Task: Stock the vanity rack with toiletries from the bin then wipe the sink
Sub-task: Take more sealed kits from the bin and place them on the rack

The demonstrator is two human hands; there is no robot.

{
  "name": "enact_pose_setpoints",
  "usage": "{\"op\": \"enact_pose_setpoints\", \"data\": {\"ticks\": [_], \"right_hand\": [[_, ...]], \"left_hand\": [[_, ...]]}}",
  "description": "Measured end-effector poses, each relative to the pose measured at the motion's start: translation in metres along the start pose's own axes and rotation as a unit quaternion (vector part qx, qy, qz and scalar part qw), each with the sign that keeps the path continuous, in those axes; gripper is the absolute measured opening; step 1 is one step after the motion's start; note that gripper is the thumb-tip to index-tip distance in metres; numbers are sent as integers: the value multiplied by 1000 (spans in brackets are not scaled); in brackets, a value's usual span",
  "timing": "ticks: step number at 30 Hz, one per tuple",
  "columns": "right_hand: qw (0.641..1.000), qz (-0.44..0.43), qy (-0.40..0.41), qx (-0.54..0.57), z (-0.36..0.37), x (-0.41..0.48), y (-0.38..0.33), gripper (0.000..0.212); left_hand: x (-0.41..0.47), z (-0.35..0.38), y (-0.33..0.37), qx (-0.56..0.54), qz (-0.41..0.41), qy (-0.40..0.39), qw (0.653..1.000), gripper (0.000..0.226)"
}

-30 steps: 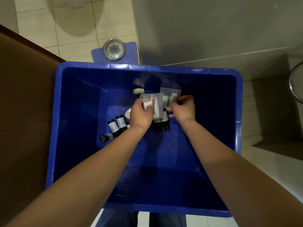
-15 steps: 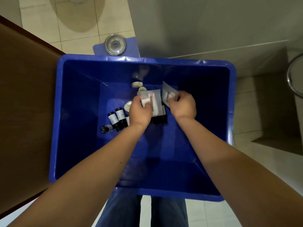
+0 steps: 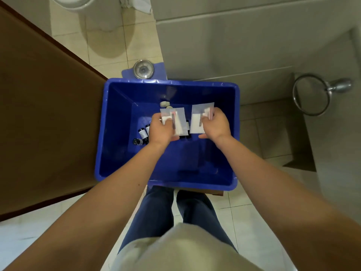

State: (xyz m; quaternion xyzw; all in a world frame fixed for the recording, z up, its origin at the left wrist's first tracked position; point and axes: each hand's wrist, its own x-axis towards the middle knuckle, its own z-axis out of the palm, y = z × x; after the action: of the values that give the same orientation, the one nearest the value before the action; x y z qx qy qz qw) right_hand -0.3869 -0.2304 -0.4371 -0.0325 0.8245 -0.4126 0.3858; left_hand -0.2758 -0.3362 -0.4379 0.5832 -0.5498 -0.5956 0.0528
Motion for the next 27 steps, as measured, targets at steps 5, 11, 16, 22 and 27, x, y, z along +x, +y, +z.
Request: {"op": "enact_pose_setpoints", "data": {"ticks": [5,11,16,22,27], "right_hand": [[1000,-15,2,28,-22,-42,-14,23],[999,-34,13,40,-48,-85,-26,23],[994,-39,63,84,-70,-112,-40,24],[980,-59,148,118,-87,-150,-58,28],[962,-59,229,135,-101,-185,-63,25]], "left_hand": [[-41,-16,28,-7,11,-9,1000,27],[-76,-21,59,-4,64,-41,997,28],[-94,-19,86,29,119,-107,987,32],[-116,-15,122,64,193,-202,958,44],[-141,-10,146,73,250,-267,928,53]]}}
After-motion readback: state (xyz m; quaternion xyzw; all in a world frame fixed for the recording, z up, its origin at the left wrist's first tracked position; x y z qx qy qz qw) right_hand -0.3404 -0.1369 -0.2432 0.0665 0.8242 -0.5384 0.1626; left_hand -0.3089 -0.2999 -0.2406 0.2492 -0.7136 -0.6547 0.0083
